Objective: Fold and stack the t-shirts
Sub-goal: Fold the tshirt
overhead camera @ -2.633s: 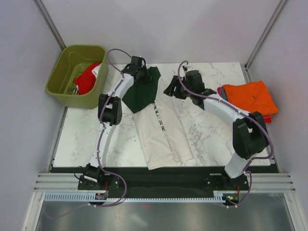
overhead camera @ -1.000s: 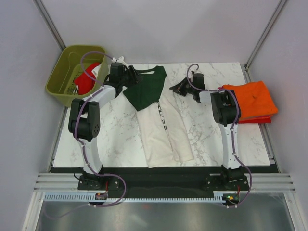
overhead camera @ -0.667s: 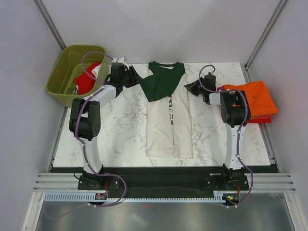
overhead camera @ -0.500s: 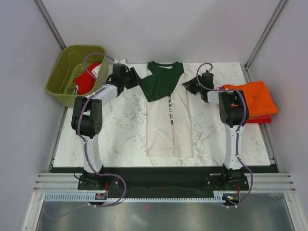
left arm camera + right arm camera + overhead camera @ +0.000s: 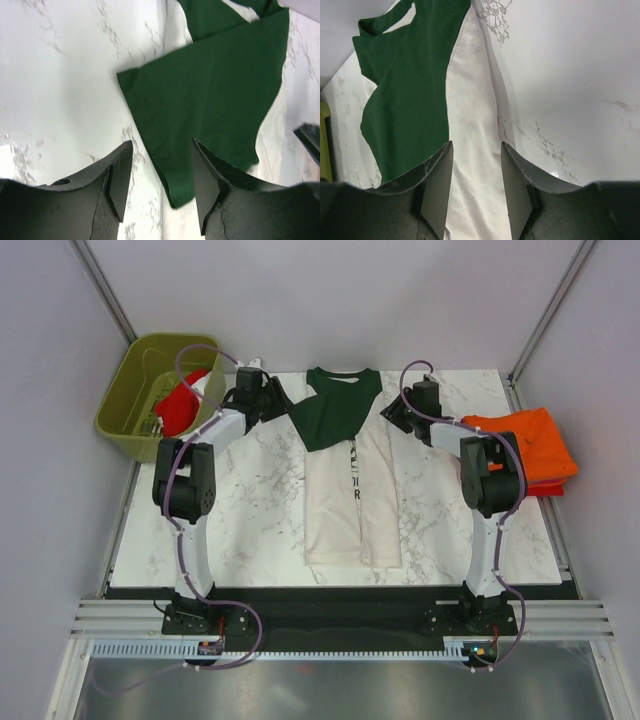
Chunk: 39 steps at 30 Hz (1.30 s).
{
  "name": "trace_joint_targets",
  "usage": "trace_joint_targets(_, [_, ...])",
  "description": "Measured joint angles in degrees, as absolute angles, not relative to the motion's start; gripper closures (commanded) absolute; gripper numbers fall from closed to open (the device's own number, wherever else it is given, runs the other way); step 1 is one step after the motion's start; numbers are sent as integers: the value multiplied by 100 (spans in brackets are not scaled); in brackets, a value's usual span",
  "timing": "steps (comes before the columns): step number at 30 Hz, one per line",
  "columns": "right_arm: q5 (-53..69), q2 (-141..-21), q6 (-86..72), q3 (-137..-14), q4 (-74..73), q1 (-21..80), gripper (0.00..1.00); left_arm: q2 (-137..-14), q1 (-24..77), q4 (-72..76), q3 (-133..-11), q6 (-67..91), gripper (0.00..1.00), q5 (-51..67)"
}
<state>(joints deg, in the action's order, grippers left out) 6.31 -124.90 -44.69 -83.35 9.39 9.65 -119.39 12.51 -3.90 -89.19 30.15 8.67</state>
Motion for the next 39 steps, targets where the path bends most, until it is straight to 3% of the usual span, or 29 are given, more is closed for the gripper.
trace_joint_targets(8, [27,-12068,-3920,-8241,755,1398,68,-13340,1249,-972,-10755,3013,43,493])
trace_joint_targets(20, [-49,-12060,-3765,-8224,681,1643,69,-14479,1199,-1551,-12162,3017,45,482])
trace_joint_targets(24, [-51,-12049,-3767,-8176,683,1623,69,-14490,1131,-1745,-12191,3068,66,486])
trace_joint_targets(29, [-49,-12049,-3769,-8143,687,1623,69,-14525,1033,-1841,-12210,3175,76,515])
trace_joint_targets(32, [-45,-12049,-3774,-8123,685,1621,69,-14553,1000,-1881,-12252,3208,76,554])
trace_joint_targets(36, [-27,-12049,-3793,-8108,685,1594,69,-14586,980,-1887,-12315,3269,60,668])
trace_joint_targets(39, [-25,-12049,-3811,-8101,685,1570,69,-14586,969,-1874,-12326,3323,61,781])
